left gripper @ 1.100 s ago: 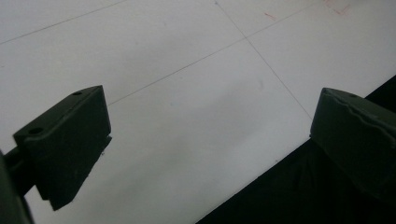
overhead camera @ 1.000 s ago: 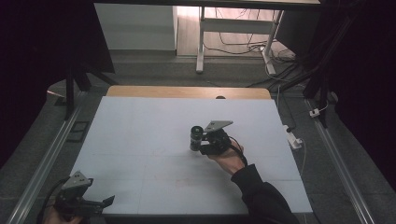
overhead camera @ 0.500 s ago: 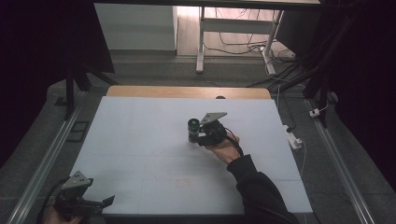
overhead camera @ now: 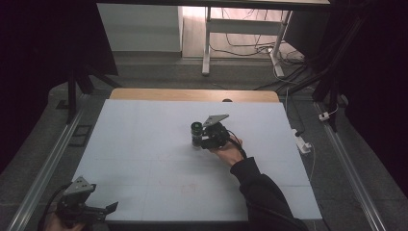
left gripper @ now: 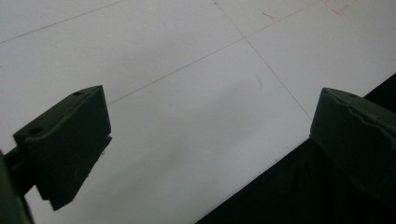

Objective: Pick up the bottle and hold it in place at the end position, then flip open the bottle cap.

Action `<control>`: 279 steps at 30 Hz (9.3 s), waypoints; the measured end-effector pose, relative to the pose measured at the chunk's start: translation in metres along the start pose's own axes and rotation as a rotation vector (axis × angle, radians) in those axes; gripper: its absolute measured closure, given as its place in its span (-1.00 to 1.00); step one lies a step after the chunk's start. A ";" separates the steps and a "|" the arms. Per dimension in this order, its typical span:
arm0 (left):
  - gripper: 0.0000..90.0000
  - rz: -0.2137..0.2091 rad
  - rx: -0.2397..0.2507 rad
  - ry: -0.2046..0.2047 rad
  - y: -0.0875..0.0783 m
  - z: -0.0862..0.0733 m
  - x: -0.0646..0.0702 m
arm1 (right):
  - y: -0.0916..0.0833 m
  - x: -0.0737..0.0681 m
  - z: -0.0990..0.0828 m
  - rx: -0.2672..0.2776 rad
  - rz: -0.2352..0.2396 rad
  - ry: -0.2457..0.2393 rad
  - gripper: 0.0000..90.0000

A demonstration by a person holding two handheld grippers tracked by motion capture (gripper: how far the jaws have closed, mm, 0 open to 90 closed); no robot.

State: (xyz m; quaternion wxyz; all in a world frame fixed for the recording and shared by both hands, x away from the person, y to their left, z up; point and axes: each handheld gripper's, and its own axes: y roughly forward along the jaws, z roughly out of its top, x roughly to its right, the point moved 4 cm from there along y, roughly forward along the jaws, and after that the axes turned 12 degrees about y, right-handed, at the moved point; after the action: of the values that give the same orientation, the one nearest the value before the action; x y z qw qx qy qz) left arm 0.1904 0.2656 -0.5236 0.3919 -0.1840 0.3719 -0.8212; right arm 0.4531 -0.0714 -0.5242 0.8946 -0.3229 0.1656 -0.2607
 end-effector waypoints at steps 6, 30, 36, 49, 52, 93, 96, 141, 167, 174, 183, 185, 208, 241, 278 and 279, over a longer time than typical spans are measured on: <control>-1.00 -0.001 0.000 0.001 0.000 0.000 0.000 | 0.005 -0.001 -0.003 -0.016 0.005 -0.008 0.18; -1.00 0.001 0.013 0.002 -0.001 0.002 0.001 | 0.006 0.002 -0.008 0.000 0.009 -0.002 0.18; -1.00 -0.005 0.034 0.020 -0.002 0.006 0.001 | 0.006 0.002 -0.008 0.001 0.010 -0.002 0.18; -1.00 -0.087 0.097 0.055 0.000 0.014 -0.001 | 0.006 0.002 -0.007 -0.003 0.009 -0.008 0.18; -1.00 -0.091 0.102 0.068 0.001 0.018 -0.001 | 0.006 0.002 -0.007 -0.004 0.009 -0.009 0.18; -1.00 -0.181 0.180 0.147 0.053 0.096 -0.012 | 0.006 0.002 -0.006 -0.014 0.010 -0.012 0.18; -1.00 -0.178 0.162 0.166 0.057 0.104 -0.013 | 0.006 0.002 -0.006 -0.015 0.010 -0.014 0.18; -1.00 -0.217 0.191 0.302 0.141 0.208 -0.001 | 0.006 0.002 -0.006 -0.015 0.016 -0.014 0.18; 0.58 -0.236 0.196 0.378 0.163 0.229 0.006 | 0.005 0.002 -0.006 -0.014 0.017 -0.018 0.18; 0.97 -0.228 0.164 0.398 0.172 0.234 0.016 | 0.005 0.002 -0.007 -0.014 0.016 -0.021 0.18; 0.97 -0.217 0.168 0.390 0.175 0.236 0.017 | 0.005 0.003 -0.007 -0.009 0.022 -0.009 0.18; 0.97 -0.226 0.182 0.378 0.174 0.237 0.017 | 0.005 0.003 -0.007 -0.009 0.019 -0.013 0.18; 0.97 -0.234 0.195 0.362 0.168 0.242 0.017 | 0.005 0.002 -0.007 -0.011 0.017 -0.018 0.18; 0.97 -0.175 0.224 0.309 0.159 0.270 -0.007 | 0.005 0.002 -0.007 -0.018 0.012 -0.038 0.18; -0.06 -0.203 0.157 0.304 0.139 0.231 -0.006 | -0.012 -0.002 -0.005 0.023 0.027 0.107 -0.25; -0.10 -0.208 0.156 0.302 0.138 0.229 -0.007 | -0.014 -0.003 -0.005 0.024 0.031 0.113 -0.26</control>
State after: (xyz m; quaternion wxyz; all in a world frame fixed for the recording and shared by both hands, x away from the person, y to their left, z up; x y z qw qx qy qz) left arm 0.4001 0.1066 -0.4775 0.2578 -0.0654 0.3404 -0.9019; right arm 0.4436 -0.0815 -0.5188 0.8915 -0.2944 0.2176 -0.2668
